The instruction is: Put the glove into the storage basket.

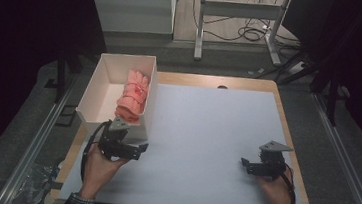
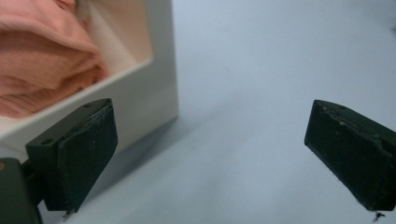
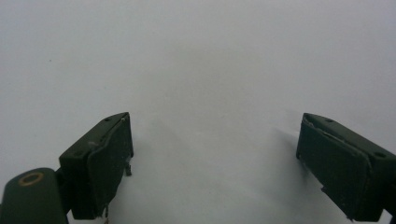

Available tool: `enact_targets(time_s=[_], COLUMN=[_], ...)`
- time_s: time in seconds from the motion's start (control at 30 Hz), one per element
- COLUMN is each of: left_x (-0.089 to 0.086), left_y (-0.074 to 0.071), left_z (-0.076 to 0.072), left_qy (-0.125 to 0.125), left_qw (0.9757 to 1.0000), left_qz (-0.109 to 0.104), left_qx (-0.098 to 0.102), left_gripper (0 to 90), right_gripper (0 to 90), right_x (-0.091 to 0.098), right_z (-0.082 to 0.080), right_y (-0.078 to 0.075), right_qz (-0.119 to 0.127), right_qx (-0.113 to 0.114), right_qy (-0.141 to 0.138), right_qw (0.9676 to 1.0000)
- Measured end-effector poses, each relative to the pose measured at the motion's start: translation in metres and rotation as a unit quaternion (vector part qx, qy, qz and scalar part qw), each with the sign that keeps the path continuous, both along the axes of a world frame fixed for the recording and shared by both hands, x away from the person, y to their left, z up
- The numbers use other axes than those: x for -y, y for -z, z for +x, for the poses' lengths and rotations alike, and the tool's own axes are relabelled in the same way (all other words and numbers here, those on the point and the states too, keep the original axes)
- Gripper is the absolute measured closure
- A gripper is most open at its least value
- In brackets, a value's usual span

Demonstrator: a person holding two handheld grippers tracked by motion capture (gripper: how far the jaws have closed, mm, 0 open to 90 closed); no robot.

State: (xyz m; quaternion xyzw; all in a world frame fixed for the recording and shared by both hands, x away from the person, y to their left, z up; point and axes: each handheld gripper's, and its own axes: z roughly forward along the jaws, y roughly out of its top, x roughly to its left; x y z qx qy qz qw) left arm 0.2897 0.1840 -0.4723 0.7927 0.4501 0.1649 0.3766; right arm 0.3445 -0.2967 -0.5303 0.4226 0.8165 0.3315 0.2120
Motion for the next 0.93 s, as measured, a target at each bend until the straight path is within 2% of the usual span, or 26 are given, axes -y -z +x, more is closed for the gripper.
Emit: enact_targets(time_s=[0.03,0.07,0.2,0.27,0.3,0.33,0.37,0.43,0.47,0.5,0.53,0.57,0.6,0.7,0.93], left_x=[0.000,0.002,0.007,0.013,0.013,0.018,0.018,0.024,0.029,0.029,0.034,0.034,0.037,0.038,0.039], left_y=[0.000,0.007,0.018,0.031,0.031,0.041,0.041,0.050,0.058,0.058,0.066,0.066,0.072,0.078,0.079], left_z=[0.000,-0.001,-0.002,-0.003,-0.003,-0.002,-0.002,-0.001,0.000,0.000,0.001,0.001,0.001,0.002,0.002], left_qy=[0.000,0.003,0.009,0.015,0.015,0.020,0.020,0.021,0.021,0.021,0.020,0.020,0.021,0.018,0.018], left_qw=[1.0000,1.0000,0.9999,0.9998,0.9998,0.9997,0.9997,0.9995,0.9992,0.9992,0.9989,0.9989,0.9985,0.9989,0.9988], left_qz=[0.000,-0.004,-0.007,-0.002,-0.002,0.001,0.001,0.009,0.023,0.023,0.034,0.034,0.041,0.032,0.035], left_qx=[0.000,0.001,-0.003,-0.010,-0.010,-0.017,-0.017,-0.023,-0.025,-0.025,-0.026,-0.026,-0.029,-0.028,-0.028], left_gripper=[2.7,2.7,2.6,2.6,2.6,2.6,2.5,2.3,2.4,2.3,2.3,2.3,2.3,0.6,0.5], right_gripper=[11.2,11.2,11.2,11.2,11.2,11.2,11.2,11.2,11.2,11.2,11.2,11.2,11.2,11.2,11.2], right_x=[0.000,0.000,0.000,0.000,0.000,0.000,0.000,0.000,0.000,0.000,0.000,0.000,0.000,0.000,0.000], right_z=[0.000,0.000,0.000,0.000,0.000,0.000,0.000,0.000,0.000,0.000,0.000,0.000,0.000,0.000,0.000], right_y=[0.000,0.000,0.000,0.000,0.000,0.000,0.000,0.000,0.000,0.000,0.000,0.000,0.000,0.000,0.000], right_qz=[0.000,0.000,0.000,0.000,0.000,0.000,0.000,0.000,0.000,0.000,0.000,0.000,0.000,0.000,0.000], right_qx=[0.000,0.000,0.000,0.000,0.000,0.000,0.000,0.001,0.001,0.001,0.001,0.001,0.001,0.001,0.000], right_qy=[0.000,0.000,0.000,0.000,0.000,0.000,0.000,0.000,0.000,0.000,0.000,0.000,0.000,0.000,0.000], right_qw=[1.0000,1.0000,1.0000,1.0000,1.0000,1.0000,1.0000,1.0000,1.0000,1.0000,1.0000,1.0000,1.0000,1.0000,1.0000])
